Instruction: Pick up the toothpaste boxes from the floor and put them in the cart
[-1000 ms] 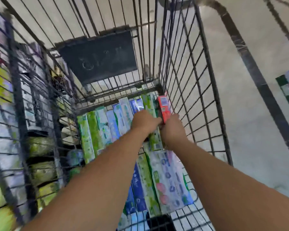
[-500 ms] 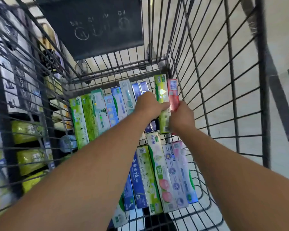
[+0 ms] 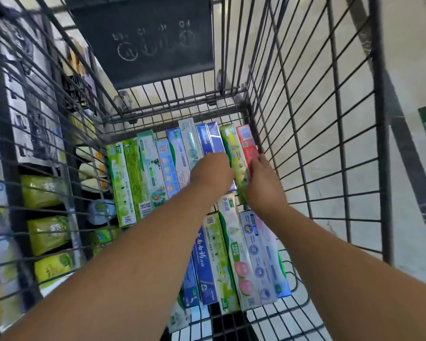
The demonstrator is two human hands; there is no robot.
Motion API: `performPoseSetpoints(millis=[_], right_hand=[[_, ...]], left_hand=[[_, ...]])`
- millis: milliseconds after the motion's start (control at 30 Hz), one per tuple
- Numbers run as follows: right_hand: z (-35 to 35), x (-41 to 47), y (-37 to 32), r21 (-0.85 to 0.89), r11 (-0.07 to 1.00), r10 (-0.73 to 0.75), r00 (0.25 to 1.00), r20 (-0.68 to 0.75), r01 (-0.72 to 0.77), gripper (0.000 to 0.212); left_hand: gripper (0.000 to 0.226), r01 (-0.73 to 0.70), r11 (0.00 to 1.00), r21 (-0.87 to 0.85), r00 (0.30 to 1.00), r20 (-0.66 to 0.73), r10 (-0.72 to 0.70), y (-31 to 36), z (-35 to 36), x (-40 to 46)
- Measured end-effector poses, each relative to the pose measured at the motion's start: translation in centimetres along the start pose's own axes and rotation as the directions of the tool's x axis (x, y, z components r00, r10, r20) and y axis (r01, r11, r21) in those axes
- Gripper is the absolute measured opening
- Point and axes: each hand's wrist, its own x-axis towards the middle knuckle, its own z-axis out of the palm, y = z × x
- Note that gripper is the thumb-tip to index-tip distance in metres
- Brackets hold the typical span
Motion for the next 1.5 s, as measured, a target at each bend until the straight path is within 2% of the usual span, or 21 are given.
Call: performPoseSetpoints(millis=[100,167,233,367,500,633,767,1033,1200,1267,1400,1500], right_hand=[[-2.4,-0.7,-1.3,-0.049,0.999,-0.020,1.000,0.013,0.020,0.027],[-5.0,-1.6,-2.7,-0.094,0.994,-0.043,0.994,0.098,0.052,0.026],[-8.2,-2.9,-4.4,-0.135,0.988,-0.042,0.981,0.189,0.069,0.031],[-15.6,-6.5,-8.7,-0.163,0.979,-0.078,0.964,0.255,0.122,0.036],[-22.8,-10.9,-12.5,-0.275,0.906,-0.245,0.929,0.277,0.321,0.047],[-27.5,-14.9,-15.4,-0.340,0.835,-0.358,0.897,0.260,0.432,0.044],[-29.7,-18.5,-17.0,-0.417,0.783,-0.394,0.887,0.241,0.461,0.050],[-30.0,-26.4,-20.7,-0.541,0.645,-0.459,0.839,0.293,0.541,0.060],[-27.9,-34.1,-24.4,-0.557,0.556,-0.522,0.781,0.343,0.617,0.059],[-26.3,-38.1,-26.1,-0.568,0.499,-0.561,0.744,0.364,0.654,0.056],[-21.9,-47.0,-29.9,-0.549,0.382,-0.623,0.645,0.442,0.744,0.059],[-17.7,-53.6,-33.7,-0.513,0.277,-0.685,0.542,0.488,0.812,0.054]], left_hand=[[0.023,-0.074,0.997,0.038,0.994,0.088,0.070,-1.2,-2.8,-2.1],[0.040,-0.128,0.985,0.114,0.974,0.204,0.103,-2.0,-5.9,-4.4],[0.051,-0.141,0.973,0.183,0.964,0.249,0.093,-2.6,-9.5,-7.1],[0.060,-0.096,0.956,0.277,0.981,0.188,0.044,-2.5,-17.4,-14.3],[0.070,-0.054,0.935,0.351,0.991,0.136,0.006,-0.8,-24.2,-23.4],[0.068,-0.024,0.910,0.413,0.994,0.104,-0.021,-0.6,-27.4,-30.4],[0.068,0.008,0.927,0.376,0.995,0.090,-0.044,-0.8,-28.9,-35.5],[0.081,0.037,0.960,0.279,0.999,-0.002,-0.038,-3.8,-28.5,-45.6],[0.055,0.055,0.984,0.167,0.997,-0.064,-0.045,-7.4,-26.0,-54.9],[0.055,0.072,0.984,0.160,0.993,-0.101,-0.056,-10.2,-24.2,-59.3],[0.040,0.193,0.977,0.087,0.969,-0.173,-0.176,-16.2,-20.1,-69.5],[0.048,0.315,0.949,-0.002,0.924,-0.227,-0.307,-21.0,-17.1,-78.4]])
